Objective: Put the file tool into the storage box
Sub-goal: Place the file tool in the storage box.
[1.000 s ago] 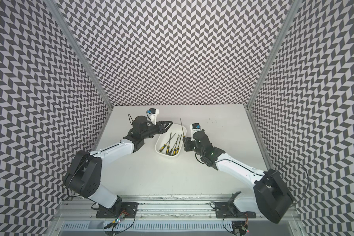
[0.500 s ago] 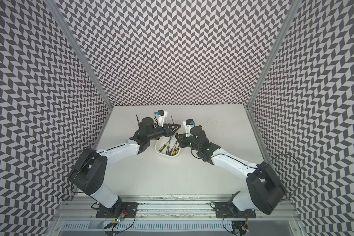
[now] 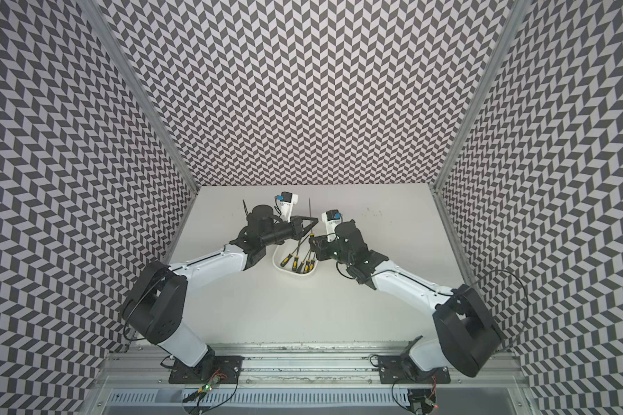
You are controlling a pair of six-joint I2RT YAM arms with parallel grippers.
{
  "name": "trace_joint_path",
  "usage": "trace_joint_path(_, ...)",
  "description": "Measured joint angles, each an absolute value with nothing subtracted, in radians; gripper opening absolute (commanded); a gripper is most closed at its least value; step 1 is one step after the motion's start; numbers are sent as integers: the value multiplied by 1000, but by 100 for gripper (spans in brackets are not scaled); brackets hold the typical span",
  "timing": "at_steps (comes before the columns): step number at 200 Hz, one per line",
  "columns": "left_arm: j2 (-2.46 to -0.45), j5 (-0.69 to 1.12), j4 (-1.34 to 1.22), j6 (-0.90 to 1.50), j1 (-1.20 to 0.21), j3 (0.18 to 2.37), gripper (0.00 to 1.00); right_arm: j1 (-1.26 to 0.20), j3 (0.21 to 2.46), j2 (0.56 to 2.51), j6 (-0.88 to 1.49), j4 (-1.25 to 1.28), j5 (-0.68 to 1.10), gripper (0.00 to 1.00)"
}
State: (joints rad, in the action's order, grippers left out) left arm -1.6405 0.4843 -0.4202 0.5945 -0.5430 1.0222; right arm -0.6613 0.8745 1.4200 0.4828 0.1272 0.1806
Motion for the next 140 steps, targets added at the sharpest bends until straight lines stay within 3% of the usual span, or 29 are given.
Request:
trace_joint_path(14, -1641, 479, -407, 586, -545, 1031, 0, -661, 875, 1419, 479, 128, 177, 17)
trace_joint_path(34, -1640, 454, -367, 561, -552, 1042, 0, -661, 875, 1417, 483, 122, 173, 40)
trace_joint_path(47, -1640, 418, -316, 532, -552, 1056, 0, -661, 875, 1406, 484, 115, 165, 48)
trace_joint_path(140, -1656, 87, 101, 332, -502, 1207, 0, -661, 816, 1222, 491, 73, 30, 49)
